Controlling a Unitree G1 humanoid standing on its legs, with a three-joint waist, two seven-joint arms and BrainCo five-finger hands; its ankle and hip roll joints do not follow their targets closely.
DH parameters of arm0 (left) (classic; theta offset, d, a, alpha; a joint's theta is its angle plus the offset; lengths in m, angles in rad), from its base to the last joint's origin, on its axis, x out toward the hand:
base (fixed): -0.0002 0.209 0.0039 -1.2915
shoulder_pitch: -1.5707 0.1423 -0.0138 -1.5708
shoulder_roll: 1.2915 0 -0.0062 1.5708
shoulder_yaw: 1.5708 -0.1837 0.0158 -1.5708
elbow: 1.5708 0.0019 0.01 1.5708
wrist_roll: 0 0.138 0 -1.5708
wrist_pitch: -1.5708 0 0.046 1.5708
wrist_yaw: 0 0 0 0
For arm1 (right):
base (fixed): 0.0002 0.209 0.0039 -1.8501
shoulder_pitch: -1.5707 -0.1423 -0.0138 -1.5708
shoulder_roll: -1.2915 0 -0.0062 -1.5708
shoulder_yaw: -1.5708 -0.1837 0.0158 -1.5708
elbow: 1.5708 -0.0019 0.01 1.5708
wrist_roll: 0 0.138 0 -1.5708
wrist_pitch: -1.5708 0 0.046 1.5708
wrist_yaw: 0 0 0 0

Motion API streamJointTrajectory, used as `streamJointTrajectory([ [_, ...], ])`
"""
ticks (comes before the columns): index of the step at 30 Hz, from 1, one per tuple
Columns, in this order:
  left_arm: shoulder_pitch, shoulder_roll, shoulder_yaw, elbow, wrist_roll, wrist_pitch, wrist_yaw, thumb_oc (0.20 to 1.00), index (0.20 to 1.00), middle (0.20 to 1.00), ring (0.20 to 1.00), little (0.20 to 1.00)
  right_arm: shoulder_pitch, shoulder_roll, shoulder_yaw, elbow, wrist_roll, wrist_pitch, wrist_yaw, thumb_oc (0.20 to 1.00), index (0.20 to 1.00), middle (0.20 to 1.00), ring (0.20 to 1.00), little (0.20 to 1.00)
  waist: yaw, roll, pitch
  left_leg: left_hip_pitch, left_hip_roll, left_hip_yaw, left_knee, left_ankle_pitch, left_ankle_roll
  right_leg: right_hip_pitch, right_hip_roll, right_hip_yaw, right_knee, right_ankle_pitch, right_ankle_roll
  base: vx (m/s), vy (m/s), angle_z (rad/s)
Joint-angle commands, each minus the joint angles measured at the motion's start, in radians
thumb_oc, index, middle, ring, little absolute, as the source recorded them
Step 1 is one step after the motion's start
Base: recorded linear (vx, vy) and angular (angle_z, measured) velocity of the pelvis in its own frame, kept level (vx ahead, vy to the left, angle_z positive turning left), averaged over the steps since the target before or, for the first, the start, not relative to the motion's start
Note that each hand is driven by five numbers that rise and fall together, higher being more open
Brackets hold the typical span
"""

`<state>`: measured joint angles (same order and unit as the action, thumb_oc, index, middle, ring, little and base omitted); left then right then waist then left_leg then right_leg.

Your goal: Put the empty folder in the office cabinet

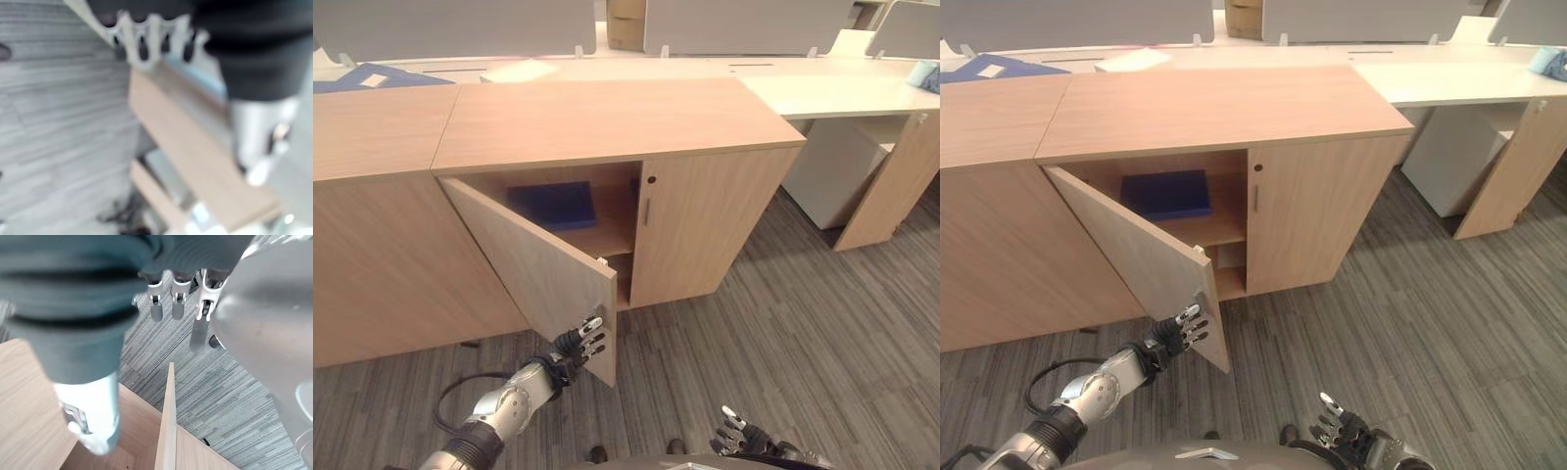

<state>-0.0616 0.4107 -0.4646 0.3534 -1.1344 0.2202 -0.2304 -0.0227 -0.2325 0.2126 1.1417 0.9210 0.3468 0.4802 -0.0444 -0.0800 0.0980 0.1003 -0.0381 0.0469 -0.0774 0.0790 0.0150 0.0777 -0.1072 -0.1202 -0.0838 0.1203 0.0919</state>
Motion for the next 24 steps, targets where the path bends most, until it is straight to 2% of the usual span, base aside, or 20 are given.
streamJointTrajectory([
  [1, -0.211, -0.176, -0.001, -0.373, -0.119, -0.111, -0.246, 1.0, 1.0, 1.0, 1.0, 1.0, -0.015, -0.015, 0.04, 0.04, -0.028, 0.033, 0.016, 1.0, 1.0, 1.0, 1.0, 1.0, -0.002, 0.037, -0.008, -0.015, 0.011, -0.008, -0.01, -0.149, 0.003, 0.034, 0.06, -0.016, -0.003, -0.121, -0.001, 0.0, 0.0, 0.0],
  [12, -0.203, -0.174, 0.06, -0.374, -0.126, -0.114, -0.21, 1.0, 1.0, 1.0, 1.0, 1.0, -0.014, -0.011, 0.036, 0.032, -0.022, 0.037, 0.007, 1.0, 1.0, 1.0, 1.0, 1.0, 0.009, 0.034, -0.014, -0.014, 0.009, -0.017, -0.01, -0.148, 0.002, 0.041, 0.061, -0.027, -0.003, -0.127, -0.007, 0.0, 0.0, 0.0],
  [18, -0.205, -0.173, 0.085, -0.382, -0.102, -0.126, -0.226, 1.0, 1.0, 1.0, 1.0, 1.0, -0.015, -0.008, 0.034, 0.034, -0.019, 0.035, -0.001, 1.0, 1.0, 1.0, 1.0, 1.0, 0.013, 0.034, -0.012, -0.012, 0.011, -0.016, -0.01, -0.149, 0.002, 0.045, 0.061, -0.032, -0.003, -0.129, -0.008, 0.0, 0.0, 0.0],
  [21, -0.215, -0.163, 0.106, -0.408, -0.048, -0.147, -0.222, 1.0, 1.0, 1.0, 1.0, 1.0, -0.012, -0.011, 0.031, 0.037, -0.026, 0.035, 0.002, 1.0, 1.0, 1.0, 1.0, 1.0, 0.013, 0.034, -0.011, -0.011, 0.011, -0.017, -0.01, -0.149, 0.002, 0.047, 0.061, -0.032, -0.003, -0.13, -0.009, 0.0, 0.0, 0.0],
  [24, -0.232, -0.128, 0.134, -0.45, 0.114, -0.196, -0.18, 1.0, 1.0, 1.0, 1.0, 1.0, -0.004, -0.012, 0.03, 0.036, -0.032, 0.029, 0.004, 1.0, 1.0, 1.0, 1.0, 1.0, 0.014, 0.037, -0.011, -0.011, 0.011, -0.017, -0.01, -0.148, 0.001, 0.047, 0.061, -0.033, -0.003, -0.132, -0.008, 0.0, 0.0, 0.0],
])
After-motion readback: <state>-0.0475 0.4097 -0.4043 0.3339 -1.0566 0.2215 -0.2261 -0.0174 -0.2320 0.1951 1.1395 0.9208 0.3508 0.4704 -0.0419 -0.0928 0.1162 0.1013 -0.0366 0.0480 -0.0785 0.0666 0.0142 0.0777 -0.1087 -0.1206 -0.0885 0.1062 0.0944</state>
